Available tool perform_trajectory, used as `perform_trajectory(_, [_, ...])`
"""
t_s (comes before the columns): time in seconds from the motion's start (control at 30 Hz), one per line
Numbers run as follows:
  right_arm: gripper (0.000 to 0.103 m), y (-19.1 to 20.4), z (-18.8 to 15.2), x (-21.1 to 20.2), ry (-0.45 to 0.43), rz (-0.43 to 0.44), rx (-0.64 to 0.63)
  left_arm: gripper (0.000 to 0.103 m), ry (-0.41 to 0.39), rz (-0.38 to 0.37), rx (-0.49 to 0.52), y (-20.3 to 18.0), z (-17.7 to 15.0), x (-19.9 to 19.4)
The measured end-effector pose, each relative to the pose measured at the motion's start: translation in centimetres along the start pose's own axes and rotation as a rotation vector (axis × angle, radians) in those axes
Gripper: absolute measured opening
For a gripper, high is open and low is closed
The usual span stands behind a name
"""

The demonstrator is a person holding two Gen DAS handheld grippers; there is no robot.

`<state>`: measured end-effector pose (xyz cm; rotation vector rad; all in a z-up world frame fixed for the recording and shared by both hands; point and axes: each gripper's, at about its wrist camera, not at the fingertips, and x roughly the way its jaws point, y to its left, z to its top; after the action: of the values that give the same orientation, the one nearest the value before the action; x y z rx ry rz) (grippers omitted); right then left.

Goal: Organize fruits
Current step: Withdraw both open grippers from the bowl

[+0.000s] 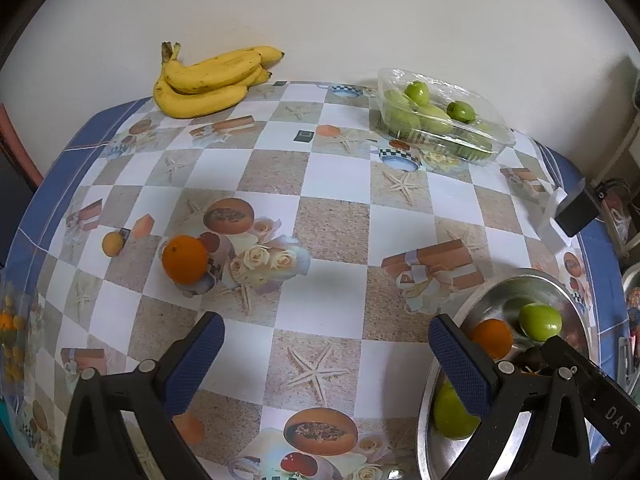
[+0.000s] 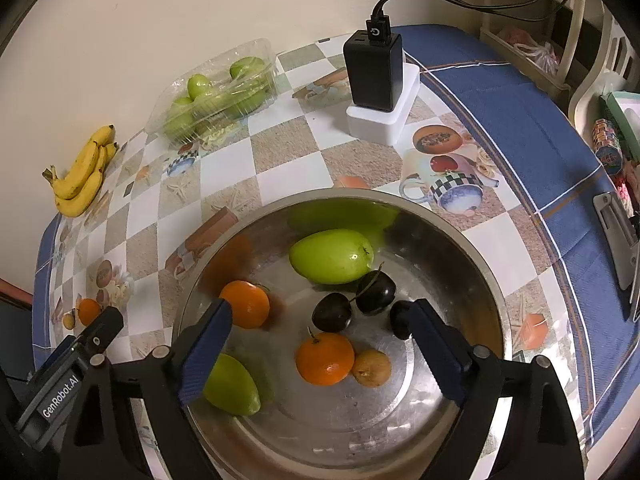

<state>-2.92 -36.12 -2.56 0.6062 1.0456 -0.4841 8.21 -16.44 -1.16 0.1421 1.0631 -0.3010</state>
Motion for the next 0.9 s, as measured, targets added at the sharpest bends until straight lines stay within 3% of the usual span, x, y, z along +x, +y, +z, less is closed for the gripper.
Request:
perform_trajectory(0.07, [0.103,0.0,0.0,0.1,-0.002,-0.021,-0.003,0.103,-0.004,0.014,0.000,0.1,0.0,0.0])
perform_trajectory(0.9, [0.103,1.7,-0.5,0.2,0.006,-0.033,-0.071,0.103,0.018,0.022,0.057,0.3,0.0,-0.3])
